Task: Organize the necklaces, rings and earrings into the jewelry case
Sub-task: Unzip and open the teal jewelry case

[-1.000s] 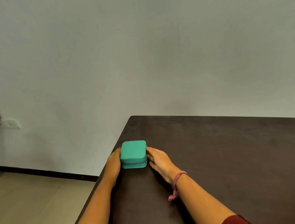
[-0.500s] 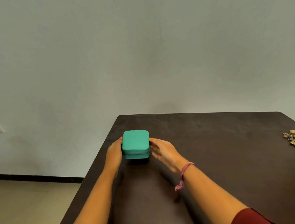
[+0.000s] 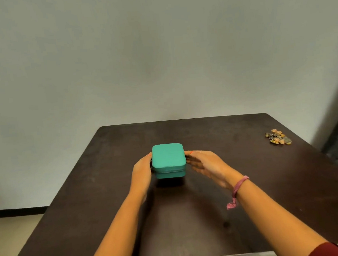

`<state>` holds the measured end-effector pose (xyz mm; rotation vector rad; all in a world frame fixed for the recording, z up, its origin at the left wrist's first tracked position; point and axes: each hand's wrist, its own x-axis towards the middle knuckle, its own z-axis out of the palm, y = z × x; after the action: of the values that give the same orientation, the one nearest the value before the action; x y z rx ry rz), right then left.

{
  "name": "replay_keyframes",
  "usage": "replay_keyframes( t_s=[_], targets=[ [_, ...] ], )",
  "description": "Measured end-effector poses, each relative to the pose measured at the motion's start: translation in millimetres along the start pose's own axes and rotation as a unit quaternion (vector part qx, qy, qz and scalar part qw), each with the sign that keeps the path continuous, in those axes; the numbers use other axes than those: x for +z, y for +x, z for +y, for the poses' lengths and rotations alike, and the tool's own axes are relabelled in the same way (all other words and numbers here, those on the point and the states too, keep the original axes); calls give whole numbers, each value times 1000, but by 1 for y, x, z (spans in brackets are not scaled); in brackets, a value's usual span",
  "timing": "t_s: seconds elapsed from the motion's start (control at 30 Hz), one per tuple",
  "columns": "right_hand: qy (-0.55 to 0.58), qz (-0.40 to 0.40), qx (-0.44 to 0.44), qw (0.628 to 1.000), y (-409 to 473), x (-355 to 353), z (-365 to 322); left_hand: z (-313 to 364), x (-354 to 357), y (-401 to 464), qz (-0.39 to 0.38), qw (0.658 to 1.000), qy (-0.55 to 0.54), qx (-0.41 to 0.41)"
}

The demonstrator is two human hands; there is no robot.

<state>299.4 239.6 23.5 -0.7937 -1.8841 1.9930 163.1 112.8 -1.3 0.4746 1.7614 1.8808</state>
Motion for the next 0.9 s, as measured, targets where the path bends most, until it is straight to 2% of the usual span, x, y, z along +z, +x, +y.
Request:
replay_keyframes(
  t_s=[0.13,0.67,0.8,0.9],
  targets=[
    [-6,16,5,1000,-28,-33,12,-13,28,-22,-28,999,-29,-28],
    [-13,37,51,998,-84,-86,62,-54,67,-82,-76,995,25,-60],
    [-54,58,26,997,-74,-93,64,-63,58,-74,-92,993,72,-25],
    [-104,78,-1,992,-58,-94,60,-61,53,-67,-153,975,160,22]
  ],
)
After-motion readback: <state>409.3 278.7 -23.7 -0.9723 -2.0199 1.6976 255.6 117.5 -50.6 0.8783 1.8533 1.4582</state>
